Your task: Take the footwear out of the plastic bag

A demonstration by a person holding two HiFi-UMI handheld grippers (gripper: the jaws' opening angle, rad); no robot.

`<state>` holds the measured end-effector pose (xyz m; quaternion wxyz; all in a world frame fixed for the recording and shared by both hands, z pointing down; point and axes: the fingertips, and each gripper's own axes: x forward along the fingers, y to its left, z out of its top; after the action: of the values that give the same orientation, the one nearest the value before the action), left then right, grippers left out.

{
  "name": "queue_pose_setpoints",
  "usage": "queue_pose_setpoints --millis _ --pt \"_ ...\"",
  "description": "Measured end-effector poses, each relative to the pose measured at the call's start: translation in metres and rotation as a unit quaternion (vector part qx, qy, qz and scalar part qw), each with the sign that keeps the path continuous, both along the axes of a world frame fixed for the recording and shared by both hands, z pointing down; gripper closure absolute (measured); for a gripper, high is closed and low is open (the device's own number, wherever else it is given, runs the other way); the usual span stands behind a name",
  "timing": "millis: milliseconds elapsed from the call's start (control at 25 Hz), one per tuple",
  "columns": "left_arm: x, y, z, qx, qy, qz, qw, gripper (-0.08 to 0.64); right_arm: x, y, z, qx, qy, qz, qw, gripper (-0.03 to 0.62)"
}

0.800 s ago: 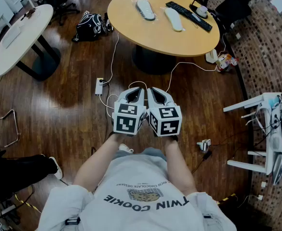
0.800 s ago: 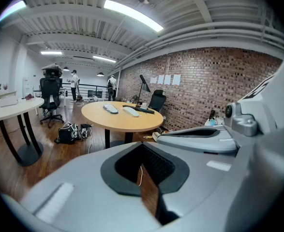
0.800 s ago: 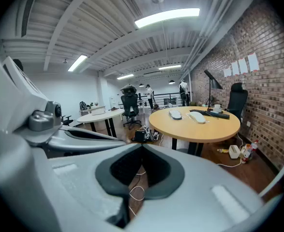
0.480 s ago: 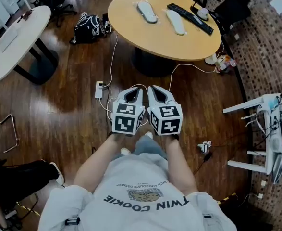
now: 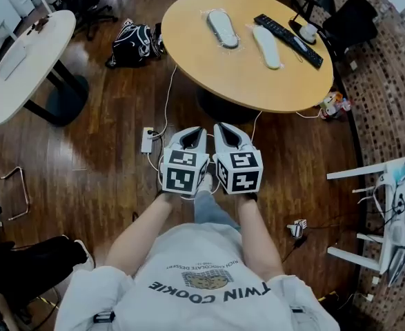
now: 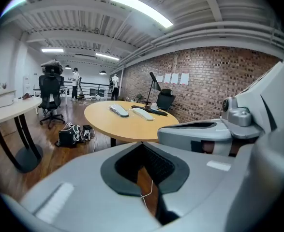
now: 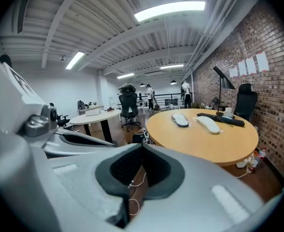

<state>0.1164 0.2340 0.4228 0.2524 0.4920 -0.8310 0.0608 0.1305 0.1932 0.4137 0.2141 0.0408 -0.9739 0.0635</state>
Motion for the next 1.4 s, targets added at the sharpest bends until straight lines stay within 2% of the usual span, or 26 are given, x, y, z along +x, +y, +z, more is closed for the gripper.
queue_pose_setpoints --millis 200,480,760,1080,1400 --pt "-0.059 -0.052 0.0 -0.007 0.002 -0.005 1.0 0.555 -0.057 -0.046 -0.001 -0.004 0.002 -0.011 1.0 0.591" --pt "-0.12 -0.132 0.004 -0.019 0.001 0.006 0.9998 0.555 -0.117 -0.122 0.006 -0.017 0.005 -0.006 1.0 0.591" --pt "-0.153 -0.176 0.003 -0.028 -0.007 0.009 0.9995 0.555 -0.15 -0.164 0.008 -0.028 -0.002 -0.006 1.0 0.591" --pt "-0.186 -0.205 -0.005 -0.017 -0.021 0.014 0.9995 0.555 -0.178 -0.191 0.006 -0.023 -0.007 0.001 1.0 0.591" --pt "-0.236 -0.243 0.009 -0.021 -0.017 0.052 0.9983 0.555 -0.224 -0.229 0.016 -0.017 -0.002 0.037 0.999 0.591"
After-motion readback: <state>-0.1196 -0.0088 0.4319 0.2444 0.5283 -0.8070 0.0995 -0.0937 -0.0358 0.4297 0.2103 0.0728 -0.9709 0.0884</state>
